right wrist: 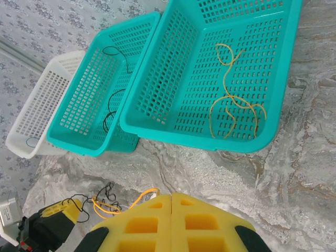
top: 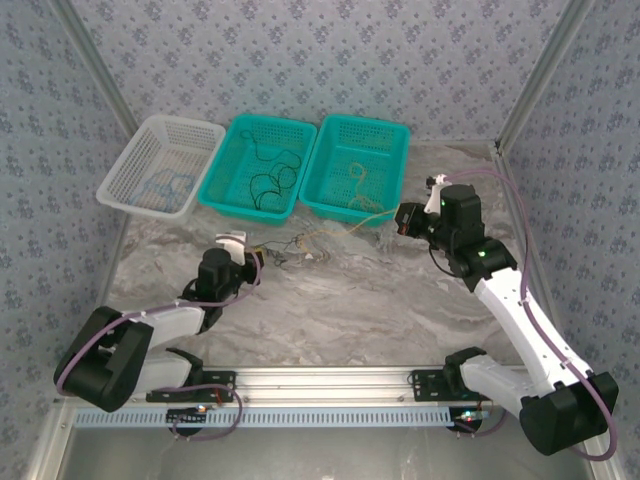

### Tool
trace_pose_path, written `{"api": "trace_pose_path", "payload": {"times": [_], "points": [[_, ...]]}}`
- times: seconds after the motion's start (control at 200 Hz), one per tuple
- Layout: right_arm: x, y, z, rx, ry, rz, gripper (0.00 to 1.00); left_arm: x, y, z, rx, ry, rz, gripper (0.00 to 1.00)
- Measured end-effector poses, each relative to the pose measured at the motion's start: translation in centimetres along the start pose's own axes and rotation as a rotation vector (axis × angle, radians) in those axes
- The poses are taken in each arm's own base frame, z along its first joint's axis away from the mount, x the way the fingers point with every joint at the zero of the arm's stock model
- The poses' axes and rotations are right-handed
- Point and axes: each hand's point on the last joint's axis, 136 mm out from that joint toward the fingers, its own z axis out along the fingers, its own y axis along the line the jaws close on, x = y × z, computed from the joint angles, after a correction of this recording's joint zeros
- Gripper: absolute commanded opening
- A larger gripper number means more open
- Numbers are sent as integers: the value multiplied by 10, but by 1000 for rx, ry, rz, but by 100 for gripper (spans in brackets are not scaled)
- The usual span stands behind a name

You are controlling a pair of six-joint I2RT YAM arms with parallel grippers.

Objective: Untangle the cables

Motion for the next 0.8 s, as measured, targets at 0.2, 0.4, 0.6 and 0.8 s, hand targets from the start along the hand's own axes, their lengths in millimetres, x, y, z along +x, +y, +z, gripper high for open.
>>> {"api": "trace_pose_path", "payload": {"times": [0.2, 0.4, 0.6, 0.8], "points": [[3, -5, 5, 18, 14, 5, 0, 9, 7, 0, -34, 35, -42, 0], [-3, -42, 1, 151, -13, 79, 0, 14, 50, -5, -205, 41, -204, 0], [3, -87, -9, 269, -38, 194, 0, 12, 90, -20, -362, -5, -361, 0], [-1, -105, -29, 324, -99, 237, 0, 22, 119, -43, -490, -42, -471, 0]]}}
